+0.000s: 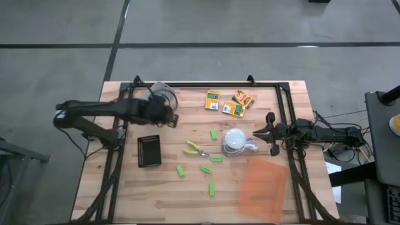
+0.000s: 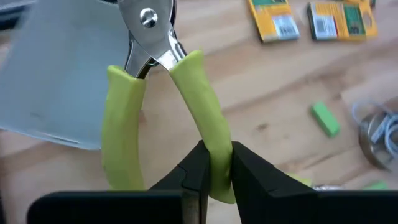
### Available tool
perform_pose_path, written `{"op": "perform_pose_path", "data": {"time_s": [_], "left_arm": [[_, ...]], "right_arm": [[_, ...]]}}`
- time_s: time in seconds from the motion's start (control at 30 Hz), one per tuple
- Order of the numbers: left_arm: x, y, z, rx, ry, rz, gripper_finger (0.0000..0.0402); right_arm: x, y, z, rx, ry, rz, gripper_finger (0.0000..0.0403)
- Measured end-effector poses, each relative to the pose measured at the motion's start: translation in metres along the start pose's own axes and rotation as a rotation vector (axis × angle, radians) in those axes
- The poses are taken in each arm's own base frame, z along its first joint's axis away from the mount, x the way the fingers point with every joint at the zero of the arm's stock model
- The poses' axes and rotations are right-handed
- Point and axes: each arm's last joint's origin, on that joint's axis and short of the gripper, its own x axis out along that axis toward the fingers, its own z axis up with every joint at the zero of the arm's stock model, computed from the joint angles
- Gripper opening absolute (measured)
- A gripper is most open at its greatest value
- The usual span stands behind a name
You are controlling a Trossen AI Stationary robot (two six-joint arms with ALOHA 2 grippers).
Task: Pick & Place School Supplies
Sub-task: Put the green hole puncher into the gray bin
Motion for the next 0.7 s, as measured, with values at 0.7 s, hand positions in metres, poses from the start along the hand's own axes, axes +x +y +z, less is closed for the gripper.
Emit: {"op": "perform_pose_path", "data": {"time_s": [0.7], "left_arm": [[0.07, 0.058, 0.072, 0.145, 0.189, 0.174, 0.0055]], "right_arm": [[0.0, 0.0, 0.0, 0.0, 0.001, 0.0, 0.0036]]}}
